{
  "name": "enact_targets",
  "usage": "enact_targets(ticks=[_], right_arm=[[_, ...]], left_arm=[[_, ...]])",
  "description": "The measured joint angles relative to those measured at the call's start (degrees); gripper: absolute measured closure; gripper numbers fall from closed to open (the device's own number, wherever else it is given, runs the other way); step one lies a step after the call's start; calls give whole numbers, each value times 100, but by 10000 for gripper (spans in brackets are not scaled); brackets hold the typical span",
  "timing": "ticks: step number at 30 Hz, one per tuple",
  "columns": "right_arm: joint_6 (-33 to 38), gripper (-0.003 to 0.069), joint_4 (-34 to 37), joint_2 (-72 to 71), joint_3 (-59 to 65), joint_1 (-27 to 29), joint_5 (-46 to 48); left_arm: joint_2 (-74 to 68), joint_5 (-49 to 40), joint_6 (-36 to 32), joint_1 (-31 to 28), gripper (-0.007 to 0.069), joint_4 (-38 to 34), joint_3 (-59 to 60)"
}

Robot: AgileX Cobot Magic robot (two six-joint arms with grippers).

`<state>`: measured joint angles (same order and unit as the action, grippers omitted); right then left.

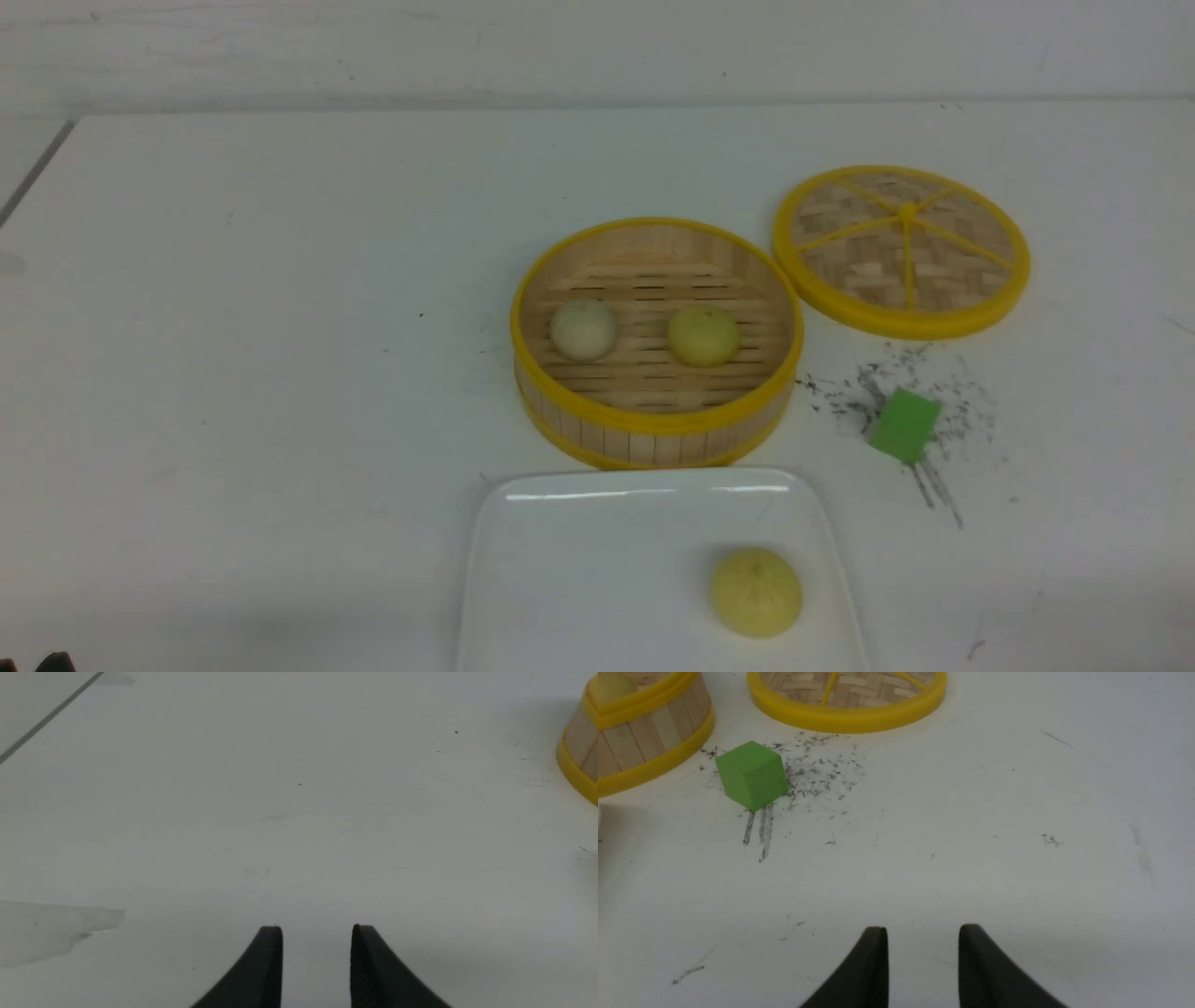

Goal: Put the steamed buns into the plate on the white tablecloth.
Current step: 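Reach into the bamboo steamer and grasp a bun with the left gripper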

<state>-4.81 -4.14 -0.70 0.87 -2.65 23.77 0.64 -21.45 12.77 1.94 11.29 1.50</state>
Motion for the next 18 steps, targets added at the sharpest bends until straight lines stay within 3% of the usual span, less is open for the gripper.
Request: enact_targets(ticks=[13,16,18], right_arm=[[15,419,26,0,4,0,-34],[-322,419,713,0,11,0,-83],[-862,419,1570,0,26,0,-105]], left_arm=[[0,0,203,0,384,-150,0],[0,21,981,0,384,-991,0],[0,20,2059,0,384,-2200,0]])
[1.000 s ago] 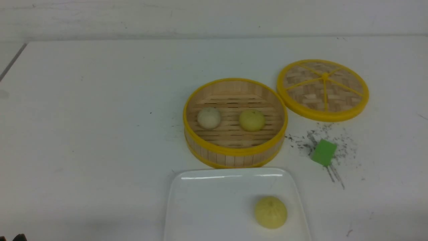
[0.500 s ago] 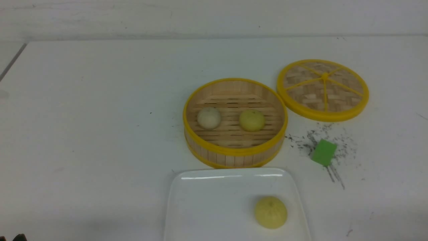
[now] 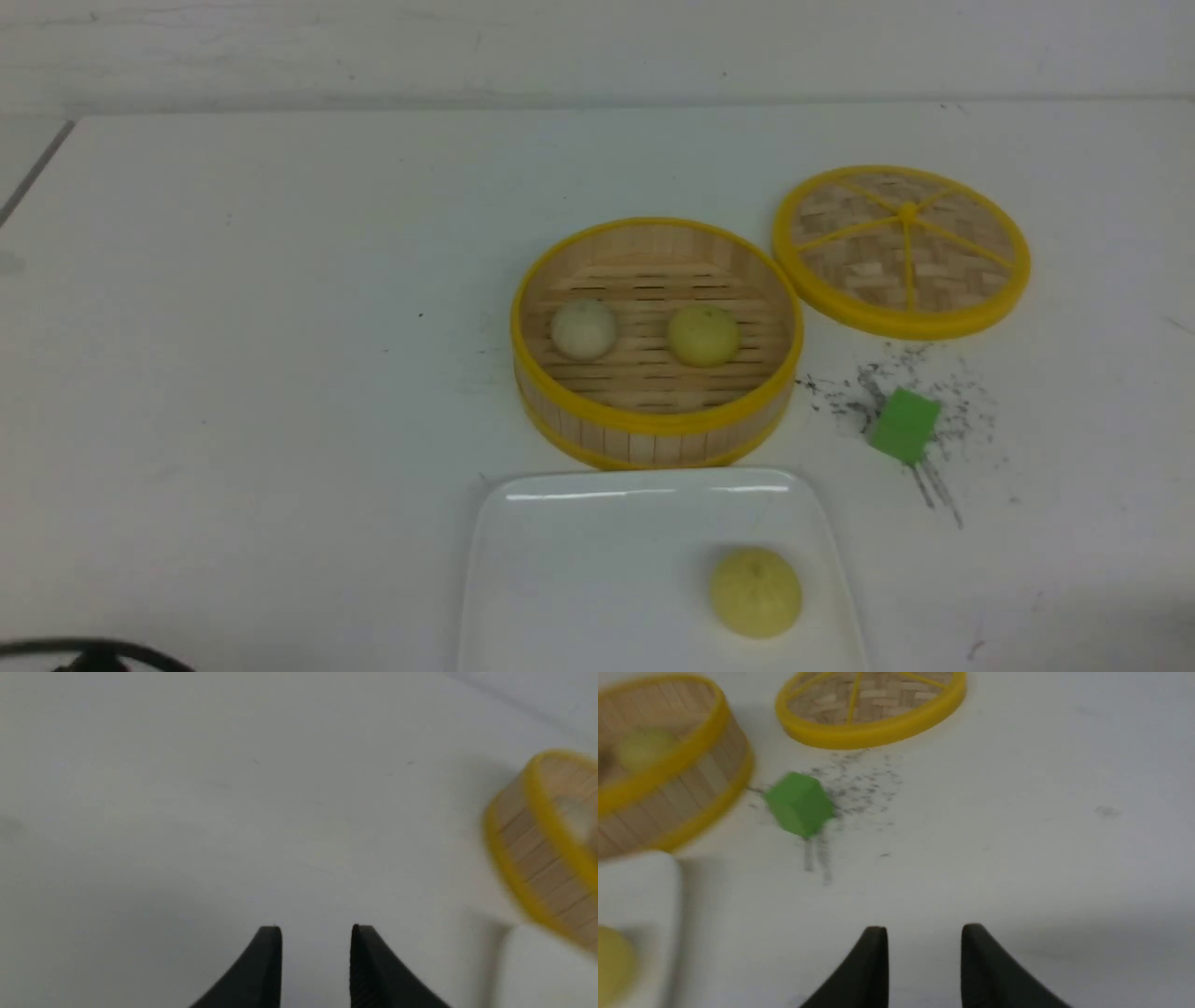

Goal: Put the steamed buns into the plate on the white tablecloth.
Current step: 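Reach into the bamboo steamer and grasp a bun with the left gripper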

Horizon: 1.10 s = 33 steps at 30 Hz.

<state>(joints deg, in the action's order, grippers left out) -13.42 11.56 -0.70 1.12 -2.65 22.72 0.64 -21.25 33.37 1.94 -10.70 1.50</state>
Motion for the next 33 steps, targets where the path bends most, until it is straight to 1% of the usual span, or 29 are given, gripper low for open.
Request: enact_targets(ticks=[1,2,4,5,6,8,12,13,14,15,16,17,18,20,21,22,23,24,25,26,27,28,29,30,31,32,33], right_arm=[[-104,419,185,0,7,0,-8],[-380,419,793,0,19,0,-8],[-677,419,1431,0,32,0,-8],[-793,419,1791,0,32,0,-14],[-823,419,1942,0,32,0,-19],[-850,419,2145,0,32,0,-20],[-854,419,2227,0,32,0,-52],[-854,422,2245,0,32,0,-57],[-854,432,2245,0,17,0,-44],[-814,448,2230,0,-31,0,-14],[-814,448,2230,0,-47,0,-14],[-654,494,2130,0,-321,0,33],[-628,500,2111,0,-364,0,33],[-258,598,1674,90,-1014,0,33],[-166,628,1406,231,-1265,0,67],[-90,659,1099,431,-1658,0,164],[-79,662,965,528,-1789,0,229],[-39,671,379,1055,-2396,0,718],[-39,671,317,1124,-2464,0,794],[-34,671,-144,1703,-2925,0,1518],[-25,670,-382,2092,-3292,0,2045],[-16,669,-502,2329,-3460,0,2369],[12,667,-735,2973,-3855,0,3178],[42,666,-808,3284,-3981,0,3518],[57,666,-808,3284,-4020,0,3518],[200,664,-848,3871,-4279,0,4004],[227,664,-842,4010,-4305,0,4080]], left_arm=[[0,0,0,0,384,0,0],[0,-17,693,0,384,-751,0],[0,-50,1600,0,384,-1616,12],[0,-48,1889,0,384,-1954,12],[0,-37,2081,0,384,-2120,12],[0,-33,2257,0,384,-2241,12],[0,93,2295,0,384,-2279,12],[0,193,2173,0,386,-2279,12],[0,365,1828,0,393,-2274,12],[0,418,1636,0,398,-2274,-9],[0,436,1506,0,400,-2274,-39],[0,436,891,-6,426,-2267,-312],[0,436,823,-6,426,-2267,-356],[-68,457,23,-11,483,-2251,-1012],[-181,411,-221,-11,505,-2227,-1258],[-511,183,-597,-11,538,-2142,-1681],[-511,183,-597,-11,544,-2142,-1681],[-1134,-413,-974,-11,592,-1963,-2198],[-1215,-496,-1013,-11,596,-1938,-2252],[-1905,-1230,-1265,-11,617,-1718,-2664],[-2366,-1705,-1400,-11,622,-1584,-2903],[-2834,-2147,-1534,-11,622,-1455,-3133],[-3485,-2652,-1772,-11,622,-1302,-3451],[-3762,-2822,-1896,-11,622,-1257,-3591],[-3943,-2924,-1986,-11,622,-1231,-3682],[-4653,-3209,-2375,-11,622,-1179,-4074],[-4653,-3209,-2375,-11,622,-1179,-4074]])
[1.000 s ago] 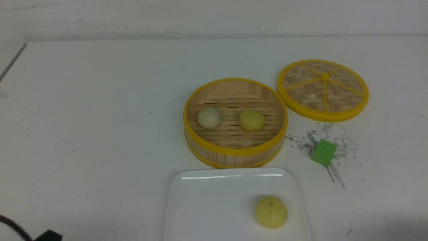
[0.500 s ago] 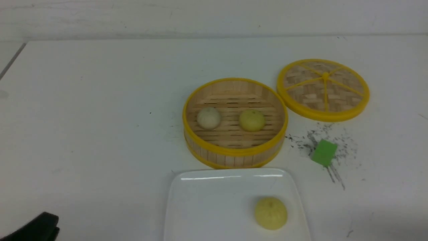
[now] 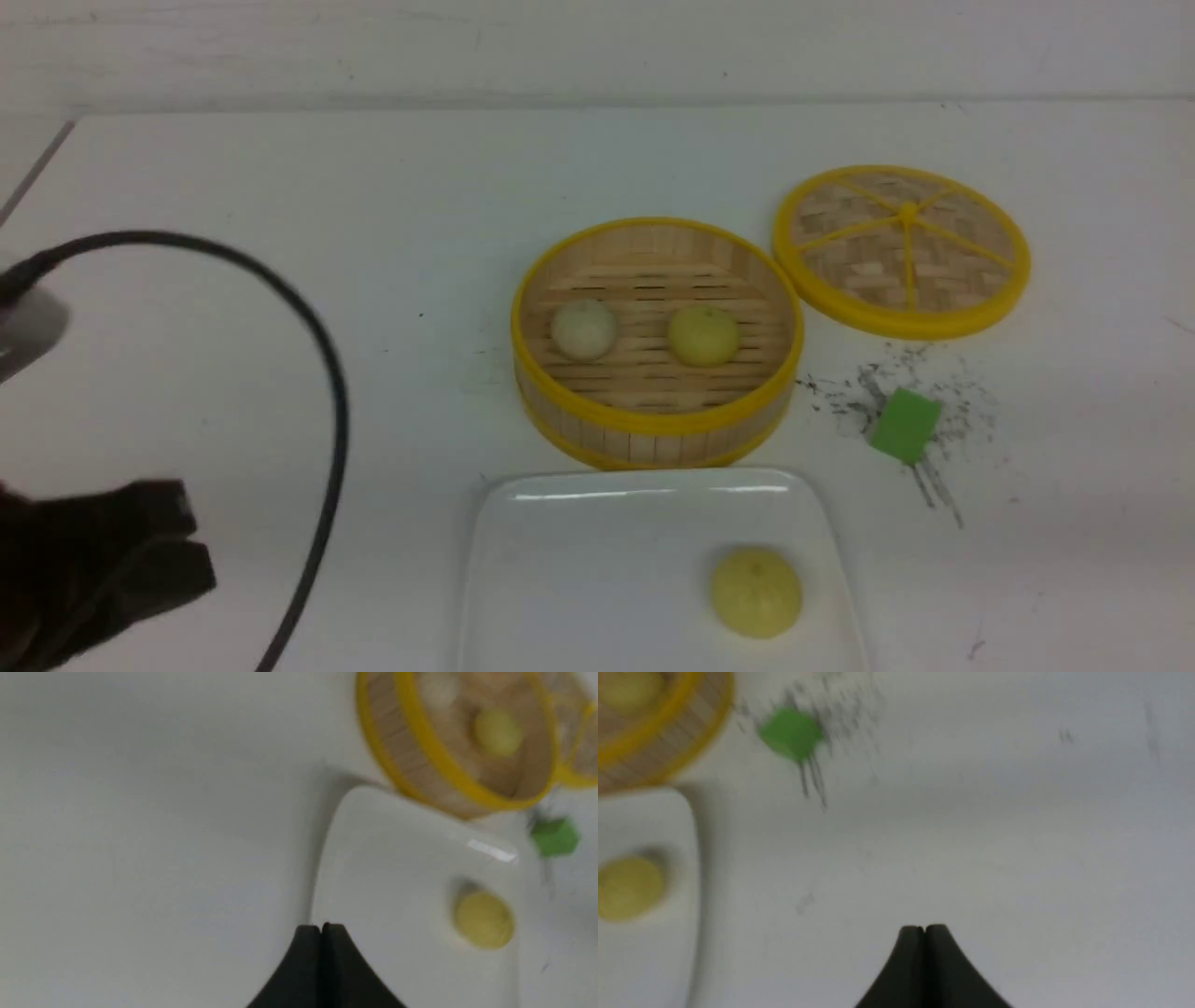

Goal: Put the steamed buns into the plate on the white tablecloth.
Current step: 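Reach into the bamboo steamer and grasp a bun with the left gripper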

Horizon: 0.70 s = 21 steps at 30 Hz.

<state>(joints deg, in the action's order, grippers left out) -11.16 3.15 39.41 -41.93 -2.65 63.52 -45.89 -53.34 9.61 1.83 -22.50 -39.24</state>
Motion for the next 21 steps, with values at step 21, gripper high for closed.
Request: enact_targets(ticks=[21], right_arm=[[2420,651,1883,1815,-297,-6,-34]], left_arm=[[-6799,-1622,-671,2107,382,1123,-6344]])
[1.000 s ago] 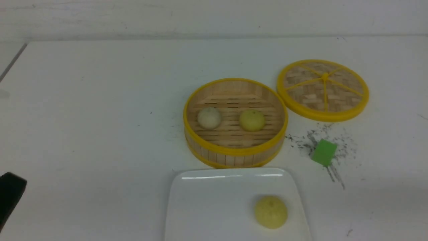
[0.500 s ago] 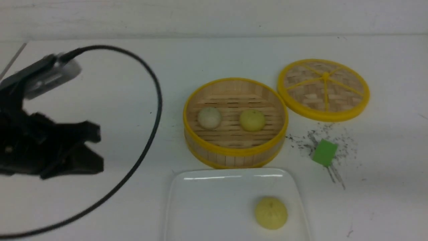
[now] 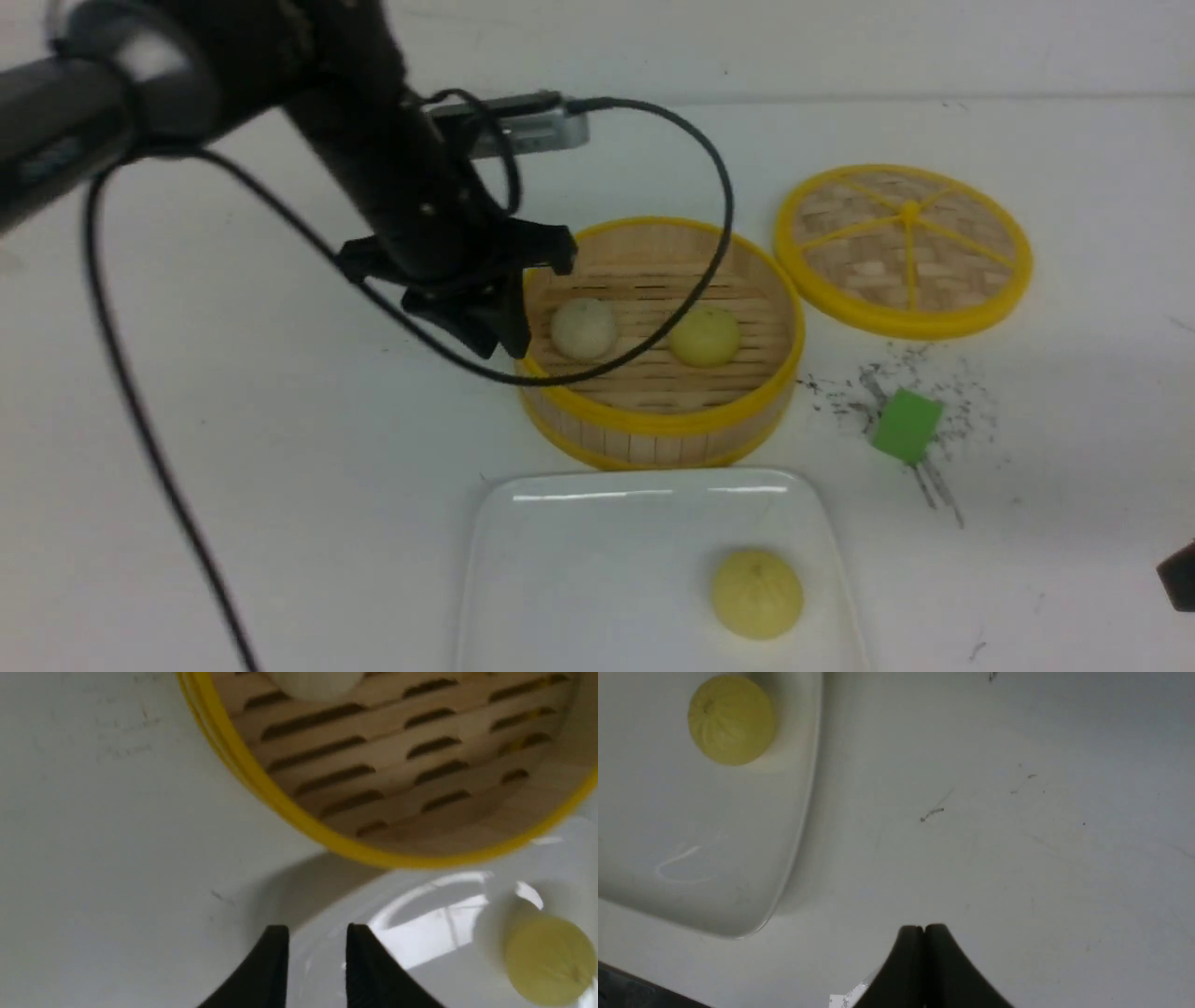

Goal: Put the steamed buns into the plate on the white tablecloth.
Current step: 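Reach into the bamboo steamer and grasp a bun with the left gripper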

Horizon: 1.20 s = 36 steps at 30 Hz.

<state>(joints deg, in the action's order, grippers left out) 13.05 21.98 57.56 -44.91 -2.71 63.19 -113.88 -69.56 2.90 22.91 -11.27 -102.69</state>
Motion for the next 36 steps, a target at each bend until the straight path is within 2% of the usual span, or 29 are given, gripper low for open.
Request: enact_targets(ticks=[4,7,14,19,26,29,34,36], right_arm=[[0,647,-6,0,0,0,0],[0,645,-11,0,0,0,-5],[0,636,-18,0,0,0,-87],[0,631,-18,2,0,0,-113],[0,621,-18,2,0,0,-117],[0,615,-18,2,0,0,-119],[5,609,-18,2,0,0,-119],[26,607,-18,2,6,0,-124]], left_arm=[[-790,-41,519,435,282,887,-1376],[-963,-48,673,667,260,1192,-1745],[-1086,-131,710,1041,252,1587,-1819],[-1330,9,750,1056,251,1851,-1819],[-1689,272,1307,1056,258,2042,-1819],[-1817,293,1339,1056,314,2064,-1819],[-1749,163,1339,1056,566,2047,-1838],[-1562,81,1334,1056,595,1948,-1838]])
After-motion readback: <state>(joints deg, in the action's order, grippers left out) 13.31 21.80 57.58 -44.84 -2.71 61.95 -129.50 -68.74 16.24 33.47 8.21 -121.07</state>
